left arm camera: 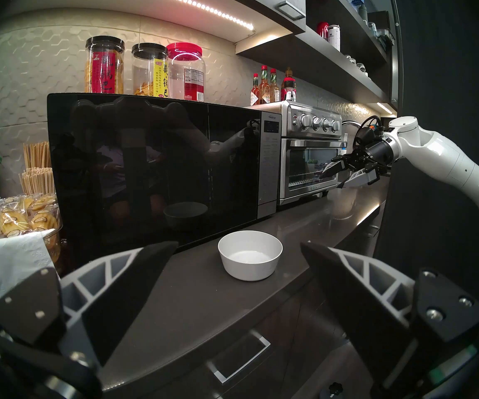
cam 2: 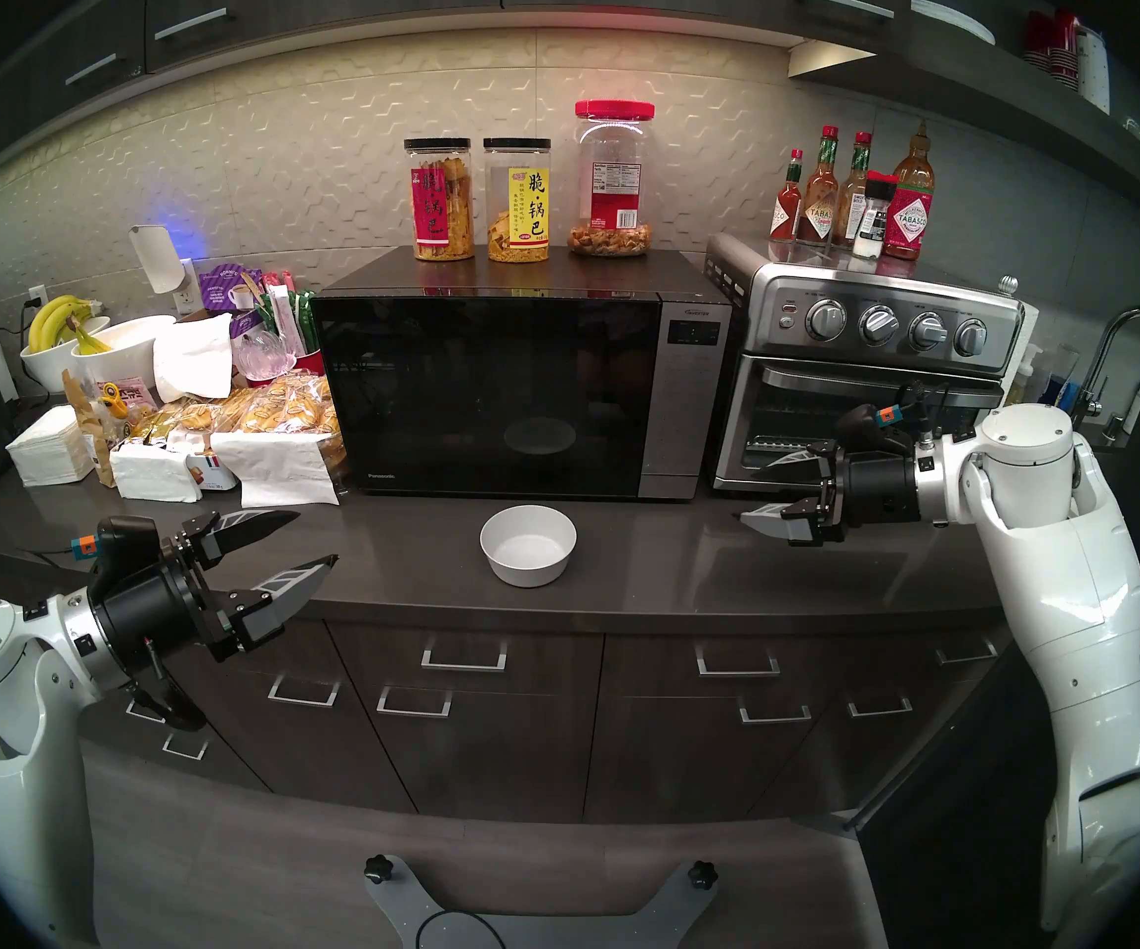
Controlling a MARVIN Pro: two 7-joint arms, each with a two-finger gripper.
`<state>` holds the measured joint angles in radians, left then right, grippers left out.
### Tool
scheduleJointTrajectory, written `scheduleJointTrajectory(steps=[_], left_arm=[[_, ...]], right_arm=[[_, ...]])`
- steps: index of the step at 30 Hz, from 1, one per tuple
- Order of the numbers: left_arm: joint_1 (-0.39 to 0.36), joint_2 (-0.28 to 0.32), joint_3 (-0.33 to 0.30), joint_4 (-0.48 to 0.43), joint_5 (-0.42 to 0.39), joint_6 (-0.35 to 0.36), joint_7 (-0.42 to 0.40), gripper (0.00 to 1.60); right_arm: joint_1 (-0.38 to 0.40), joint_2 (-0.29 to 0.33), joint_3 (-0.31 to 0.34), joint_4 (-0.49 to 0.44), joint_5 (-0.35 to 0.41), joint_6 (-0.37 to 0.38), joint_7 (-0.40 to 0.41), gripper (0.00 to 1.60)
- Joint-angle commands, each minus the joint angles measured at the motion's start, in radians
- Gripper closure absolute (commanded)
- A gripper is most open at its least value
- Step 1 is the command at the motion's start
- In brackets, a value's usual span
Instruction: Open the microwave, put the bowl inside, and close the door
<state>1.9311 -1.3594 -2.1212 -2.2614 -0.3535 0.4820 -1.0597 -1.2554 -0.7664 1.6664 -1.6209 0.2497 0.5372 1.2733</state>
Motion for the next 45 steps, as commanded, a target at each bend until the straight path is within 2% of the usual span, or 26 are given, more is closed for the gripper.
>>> scheduleJointTrajectory(steps=[1, 12, 22, 34, 45], left_arm=[[-0.002, 0.001, 0.001, -0.011, -0.002, 0.002, -0.002, 0.0], [-0.002, 0.001, 0.001, -0.011, -0.001, 0.002, -0.003, 0.0], [-0.003, 0.0, 0.001, -0.011, -0.001, 0.002, -0.004, 0.0], [-0.003, -0.001, 0.0, -0.011, 0.0, 0.002, -0.005, 0.0], [-0.004, -0.002, 0.0, -0.011, 0.001, 0.002, -0.006, 0.0]], right_arm=[[0.011, -0.001, 0.003, -0.006, 0.004, 0.0, 0.001, 0.0], [0.007, 0.001, 0.003, -0.01, 0.003, 0.002, 0.001, 0.0], [-0.032, 0.007, 0.013, -0.036, 0.008, 0.025, 0.009, 0.0], [-0.09, 0.012, 0.021, -0.111, 0.019, 0.073, -0.002, 0.0], [-0.125, 0.008, 0.0, -0.184, 0.027, 0.127, -0.051, 0.0]])
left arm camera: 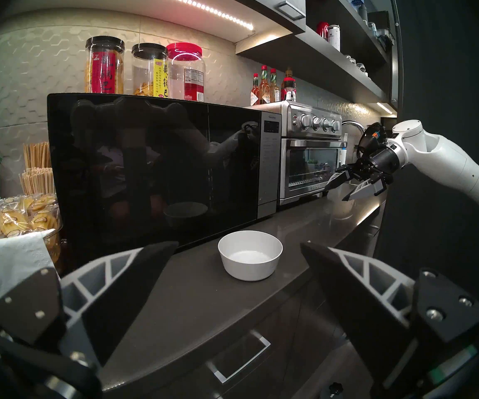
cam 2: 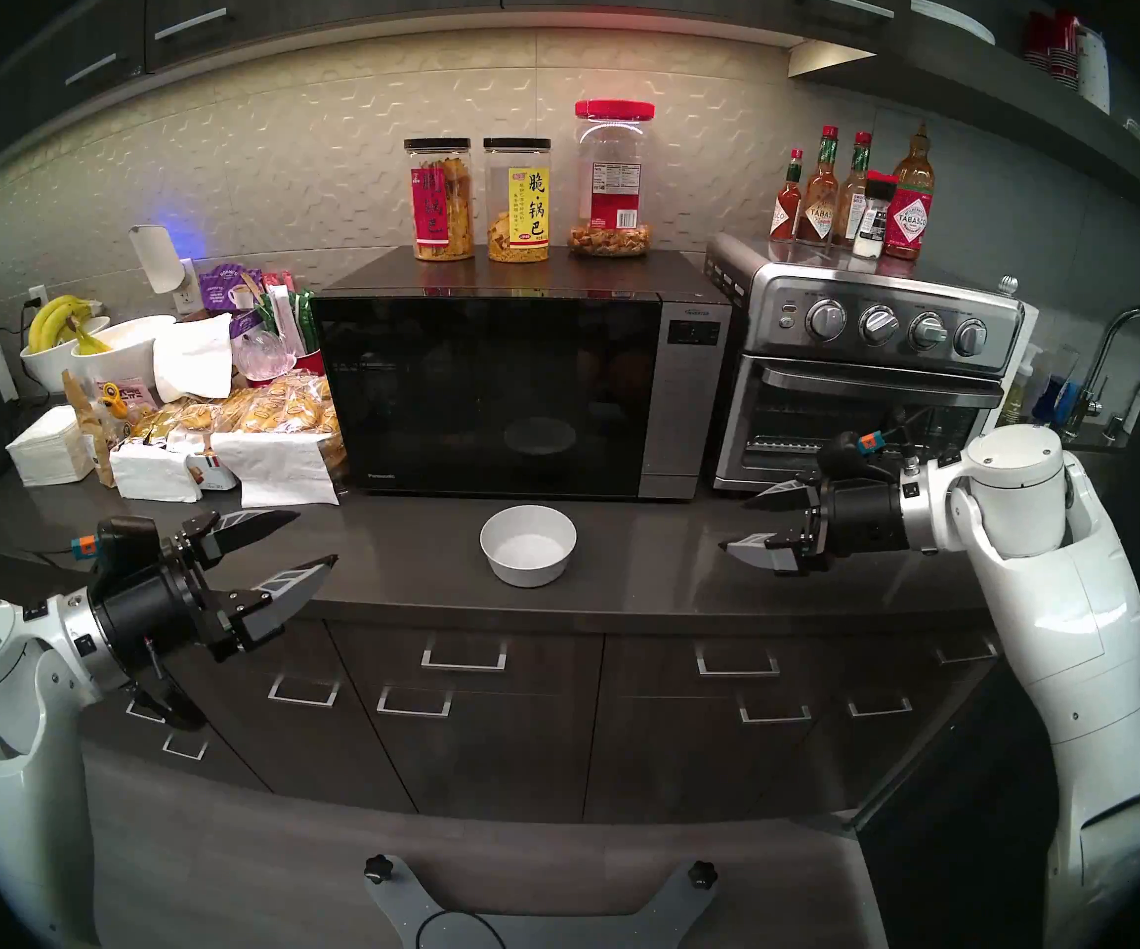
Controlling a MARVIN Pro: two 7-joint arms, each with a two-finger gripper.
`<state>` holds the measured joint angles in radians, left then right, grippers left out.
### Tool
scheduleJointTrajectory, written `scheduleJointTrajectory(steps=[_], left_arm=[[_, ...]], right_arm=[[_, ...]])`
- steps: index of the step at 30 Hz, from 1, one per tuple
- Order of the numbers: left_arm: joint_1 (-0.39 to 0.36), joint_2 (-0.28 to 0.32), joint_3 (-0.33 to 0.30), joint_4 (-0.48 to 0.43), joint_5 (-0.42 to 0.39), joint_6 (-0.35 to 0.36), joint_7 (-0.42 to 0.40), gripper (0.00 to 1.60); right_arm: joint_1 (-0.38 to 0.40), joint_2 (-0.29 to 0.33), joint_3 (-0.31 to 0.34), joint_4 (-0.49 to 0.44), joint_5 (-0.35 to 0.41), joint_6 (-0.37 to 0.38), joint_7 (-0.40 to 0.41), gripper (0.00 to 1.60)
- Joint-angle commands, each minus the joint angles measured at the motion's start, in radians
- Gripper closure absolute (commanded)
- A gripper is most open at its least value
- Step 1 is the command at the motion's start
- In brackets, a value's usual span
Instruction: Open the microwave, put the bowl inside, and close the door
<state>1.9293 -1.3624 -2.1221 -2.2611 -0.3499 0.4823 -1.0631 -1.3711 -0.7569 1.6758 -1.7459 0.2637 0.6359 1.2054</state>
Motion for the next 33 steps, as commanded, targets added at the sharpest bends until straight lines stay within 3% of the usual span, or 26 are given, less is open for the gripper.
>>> scheduleJointTrajectory(steps=[1, 33], left_arm=[[-0.002, 0.001, 0.001, -0.011, -0.002, 0.002, -0.002, 0.0], [-0.004, -0.001, 0.0, -0.011, 0.0, 0.003, -0.005, 0.0]], right_arm=[[-0.012, -0.002, -0.012, -0.066, 0.014, 0.032, 0.011, 0.0], [0.005, -0.043, -0.16, -0.245, 0.03, 0.216, -0.201, 0.0]])
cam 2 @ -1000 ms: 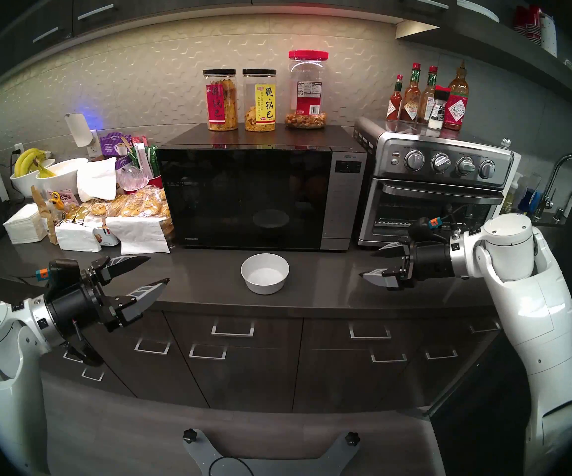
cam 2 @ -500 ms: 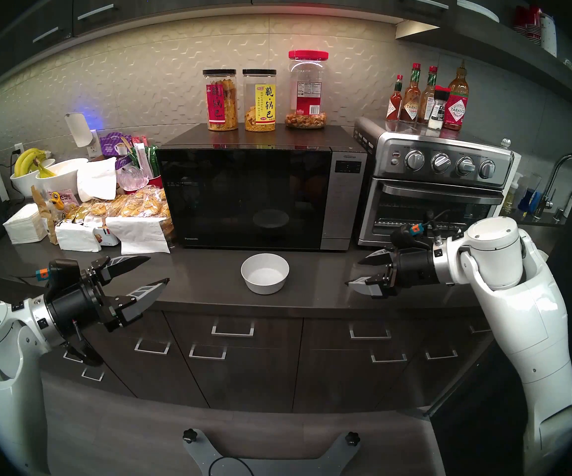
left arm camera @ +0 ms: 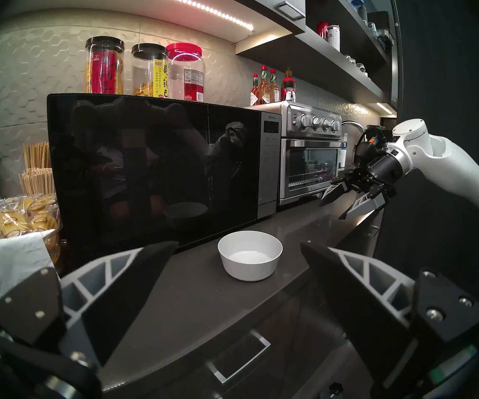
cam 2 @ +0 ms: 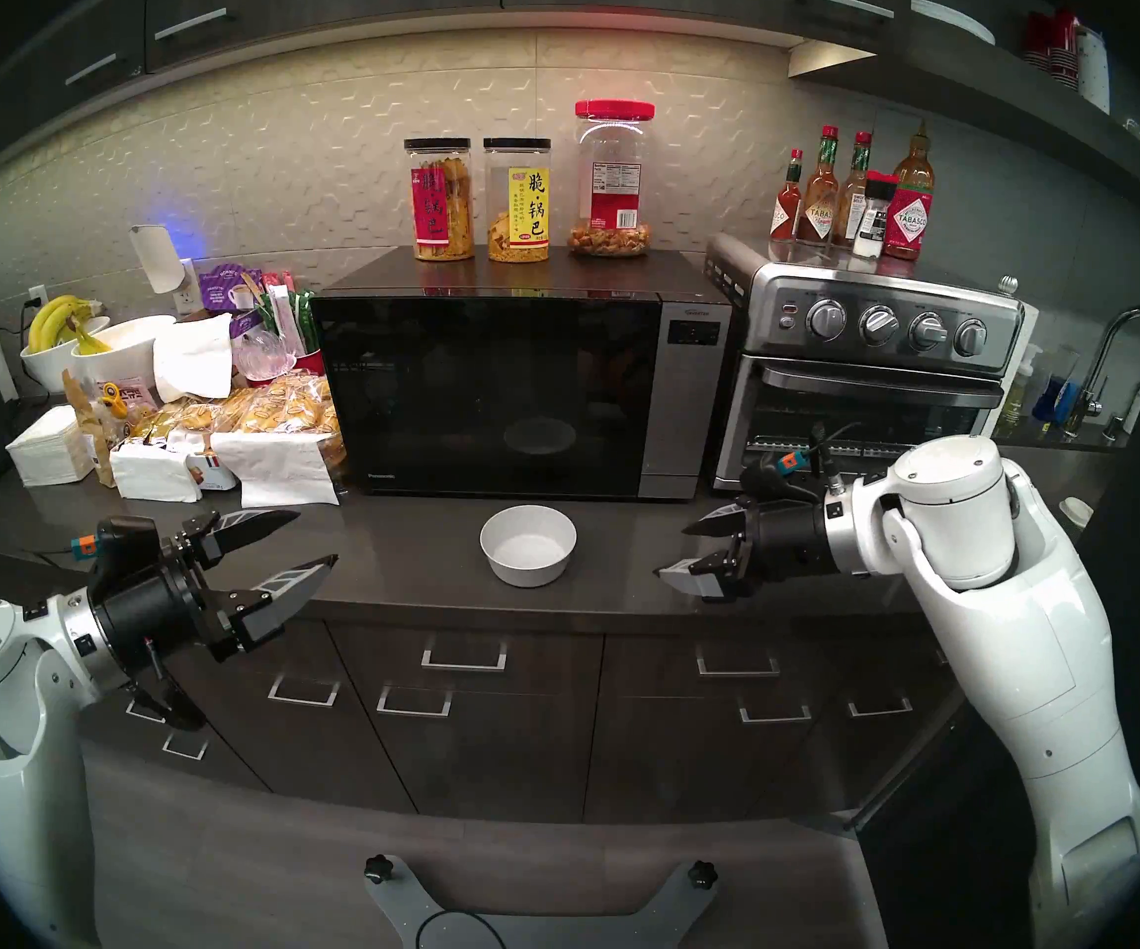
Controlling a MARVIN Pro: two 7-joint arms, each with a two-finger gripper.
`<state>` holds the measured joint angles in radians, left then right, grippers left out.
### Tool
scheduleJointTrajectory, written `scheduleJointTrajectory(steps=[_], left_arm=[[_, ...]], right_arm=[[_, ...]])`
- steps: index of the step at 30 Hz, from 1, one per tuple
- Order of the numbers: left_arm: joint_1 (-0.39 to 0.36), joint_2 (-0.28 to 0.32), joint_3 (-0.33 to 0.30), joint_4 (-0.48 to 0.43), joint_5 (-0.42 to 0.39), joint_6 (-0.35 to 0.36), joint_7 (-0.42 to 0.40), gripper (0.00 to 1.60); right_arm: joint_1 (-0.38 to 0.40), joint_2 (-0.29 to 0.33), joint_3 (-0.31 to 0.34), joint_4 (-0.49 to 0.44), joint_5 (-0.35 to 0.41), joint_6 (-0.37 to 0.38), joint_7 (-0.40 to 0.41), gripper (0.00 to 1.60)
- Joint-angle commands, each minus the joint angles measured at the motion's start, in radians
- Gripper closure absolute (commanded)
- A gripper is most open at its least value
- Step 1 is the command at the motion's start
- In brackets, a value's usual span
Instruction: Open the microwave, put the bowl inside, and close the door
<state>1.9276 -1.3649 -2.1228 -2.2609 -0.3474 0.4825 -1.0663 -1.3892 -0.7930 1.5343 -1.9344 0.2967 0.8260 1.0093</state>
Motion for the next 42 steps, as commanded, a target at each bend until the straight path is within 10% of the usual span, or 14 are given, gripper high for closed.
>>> scheduleJointTrajectory(steps=[1, 42], left_arm=[[-0.002, 0.001, 0.001, -0.011, -0.002, 0.003, -0.002, 0.0], [-0.004, -0.001, 0.0, -0.01, 0.001, 0.003, -0.005, 0.0]], right_arm=[[0.023, -0.008, -0.024, -0.064, -0.003, 0.032, -0.012, 0.0], [0.225, -0.192, -0.273, -0.106, -0.087, 0.134, -0.333, 0.0]])
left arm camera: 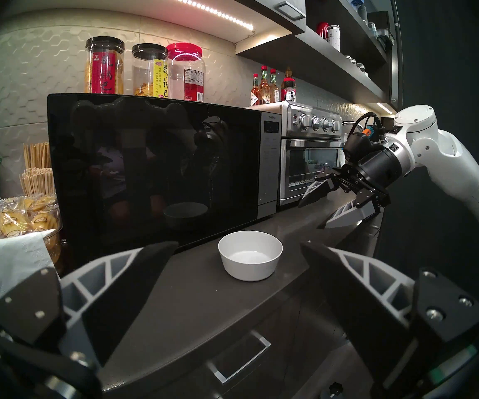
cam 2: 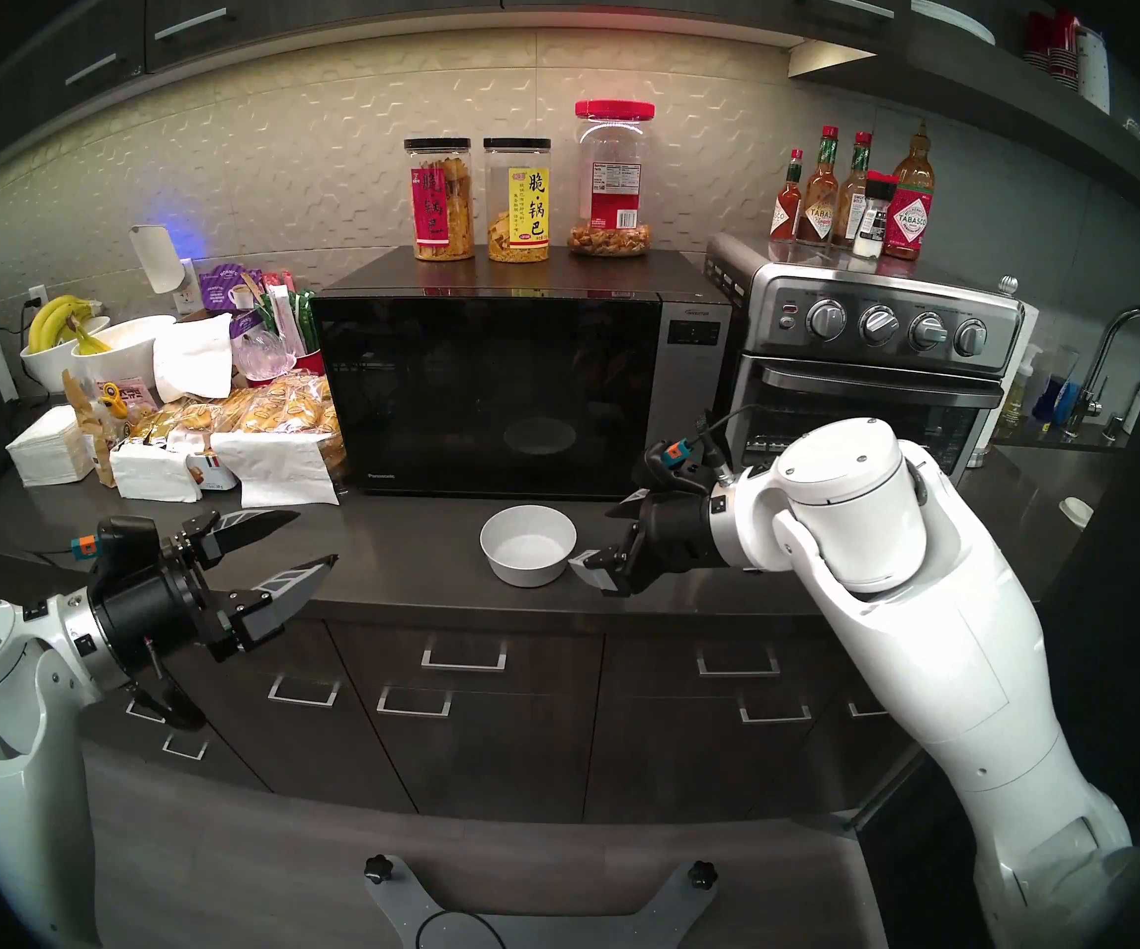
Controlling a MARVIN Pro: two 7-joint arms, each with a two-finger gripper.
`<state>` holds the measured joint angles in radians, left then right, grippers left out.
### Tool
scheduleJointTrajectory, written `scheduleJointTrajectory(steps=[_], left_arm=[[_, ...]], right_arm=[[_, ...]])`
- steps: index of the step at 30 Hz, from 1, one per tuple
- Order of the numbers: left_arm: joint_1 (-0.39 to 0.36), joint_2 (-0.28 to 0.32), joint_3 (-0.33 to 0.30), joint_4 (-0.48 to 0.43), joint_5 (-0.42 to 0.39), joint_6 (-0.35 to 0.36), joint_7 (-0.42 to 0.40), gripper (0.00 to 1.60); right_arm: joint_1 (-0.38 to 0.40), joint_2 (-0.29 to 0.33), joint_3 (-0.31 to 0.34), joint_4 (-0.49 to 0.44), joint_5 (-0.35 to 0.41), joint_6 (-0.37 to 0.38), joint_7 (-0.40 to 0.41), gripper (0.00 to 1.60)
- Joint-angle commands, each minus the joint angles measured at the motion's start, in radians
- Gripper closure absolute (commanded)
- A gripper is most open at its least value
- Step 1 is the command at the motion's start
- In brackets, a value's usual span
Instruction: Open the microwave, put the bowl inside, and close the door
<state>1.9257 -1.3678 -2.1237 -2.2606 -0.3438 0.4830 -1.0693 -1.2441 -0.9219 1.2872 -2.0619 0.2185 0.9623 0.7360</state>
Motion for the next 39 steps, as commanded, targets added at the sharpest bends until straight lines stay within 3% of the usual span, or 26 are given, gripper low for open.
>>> scheduleJointTrajectory(steps=[1, 7, 17, 39], left_arm=[[-0.002, 0.001, 0.001, -0.011, -0.002, 0.002, -0.002, 0.0], [-0.002, 0.001, 0.001, -0.011, -0.002, 0.002, -0.003, 0.0], [-0.003, 0.0, 0.001, -0.01, -0.001, 0.002, -0.004, 0.0], [-0.004, -0.001, 0.001, -0.01, 0.0, 0.002, -0.005, 0.0]], right_arm=[[0.08, -0.063, -0.026, 0.022, -0.009, -0.002, -0.06, 0.0], [0.127, -0.106, -0.076, 0.072, -0.026, -0.002, -0.115, 0.0], [0.156, -0.124, -0.116, 0.098, -0.029, -0.002, -0.157, 0.0], [0.206, -0.136, -0.171, 0.221, 0.053, -0.002, -0.233, 0.0]])
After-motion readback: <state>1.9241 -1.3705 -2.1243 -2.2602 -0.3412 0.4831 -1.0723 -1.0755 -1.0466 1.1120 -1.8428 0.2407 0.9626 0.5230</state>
